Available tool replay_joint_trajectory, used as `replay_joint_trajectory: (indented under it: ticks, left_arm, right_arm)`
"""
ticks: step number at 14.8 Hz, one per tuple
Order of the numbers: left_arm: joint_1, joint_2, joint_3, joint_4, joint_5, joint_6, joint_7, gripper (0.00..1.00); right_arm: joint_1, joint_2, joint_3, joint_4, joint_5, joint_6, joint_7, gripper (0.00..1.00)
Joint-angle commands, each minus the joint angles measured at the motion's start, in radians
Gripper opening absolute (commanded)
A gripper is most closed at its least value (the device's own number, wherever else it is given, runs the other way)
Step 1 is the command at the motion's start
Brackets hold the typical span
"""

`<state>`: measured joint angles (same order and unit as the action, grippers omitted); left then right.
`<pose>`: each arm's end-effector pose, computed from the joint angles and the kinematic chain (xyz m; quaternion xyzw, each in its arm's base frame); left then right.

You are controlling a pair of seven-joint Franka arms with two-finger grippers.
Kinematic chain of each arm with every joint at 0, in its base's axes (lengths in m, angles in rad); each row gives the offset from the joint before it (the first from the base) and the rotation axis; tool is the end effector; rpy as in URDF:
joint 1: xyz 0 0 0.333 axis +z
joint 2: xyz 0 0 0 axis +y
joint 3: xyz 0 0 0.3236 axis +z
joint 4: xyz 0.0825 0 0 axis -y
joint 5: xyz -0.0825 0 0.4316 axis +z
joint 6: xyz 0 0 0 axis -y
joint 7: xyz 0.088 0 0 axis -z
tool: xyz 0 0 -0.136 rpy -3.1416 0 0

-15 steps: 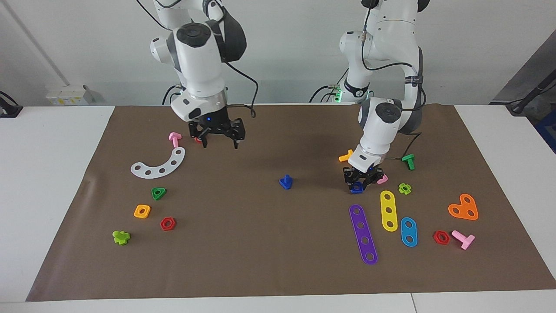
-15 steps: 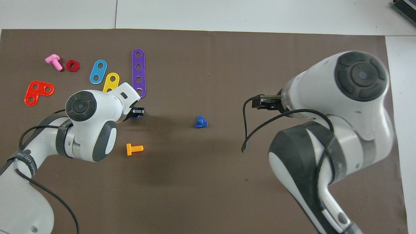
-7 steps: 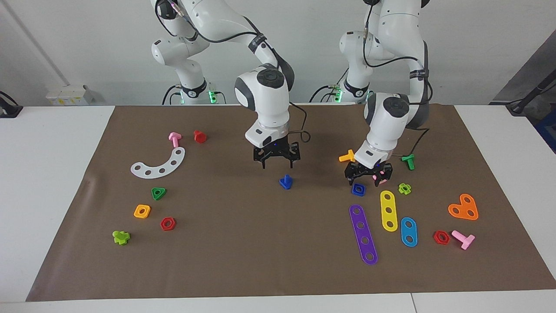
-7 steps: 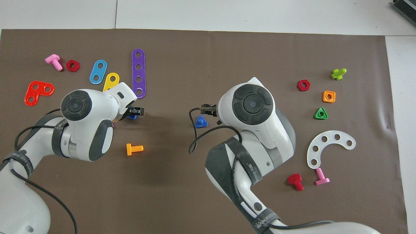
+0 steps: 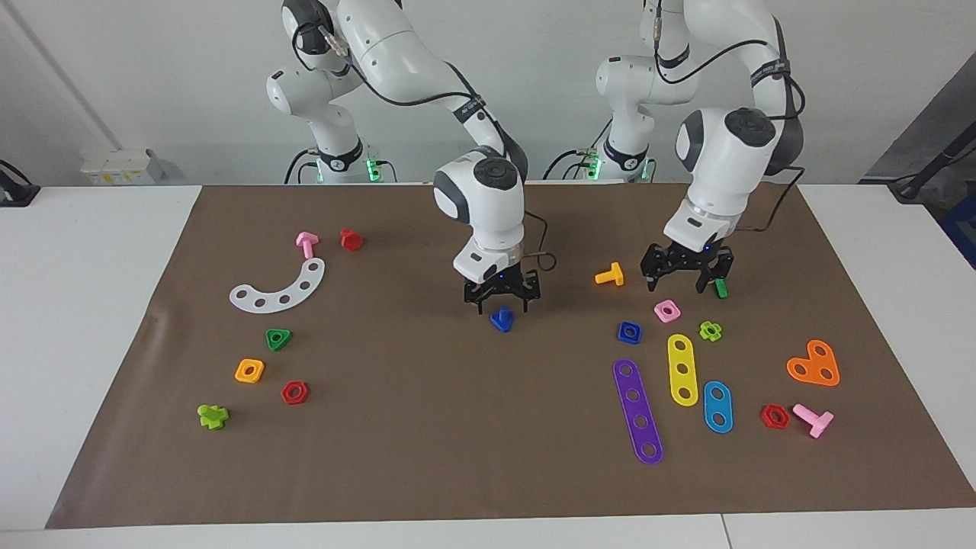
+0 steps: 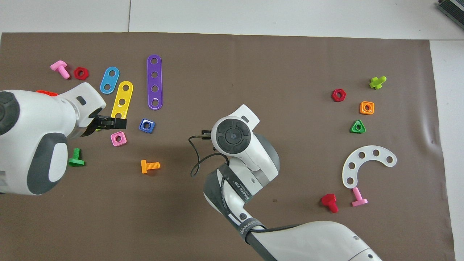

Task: Unscrew and place screws in storage area
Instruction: 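Grasp the blue piece with the right gripper while the left gripper retracts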

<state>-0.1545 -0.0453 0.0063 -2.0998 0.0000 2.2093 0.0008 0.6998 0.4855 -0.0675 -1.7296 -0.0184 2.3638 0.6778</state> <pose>0.5896 -0.0880 0.4115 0.9942 -0.0742 0.0771 0.0058 0.5838 0.4314 0.2667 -0.9969 0.0116 -0.0729 0.0278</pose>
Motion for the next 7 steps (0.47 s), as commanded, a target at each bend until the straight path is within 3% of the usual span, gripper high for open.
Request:
replay_joint_trajectory:
  ticks: [1,5,7]
  left_arm:
    - [0.104,-0.083,-0.008,0.012,0.017,-0.101,0.135,1.00]
    - [0.148,-0.027,-0.008,0.298,0.017,-0.368,0.183,1.00]
    - [0.148,0.011,-0.008,0.439,0.015,-0.466,0.183,1.00]
  right_arm:
    - [0.004,0.025,-0.006,0.005,-0.005,0.035,-0.014,0.88]
    - [0.006,0.025,-0.006,0.002,-0.005,0.023,-0.015,0.62]
    - [0.004,0.025,-0.006,0.004,-0.005,0.023,-0.015,0.56]
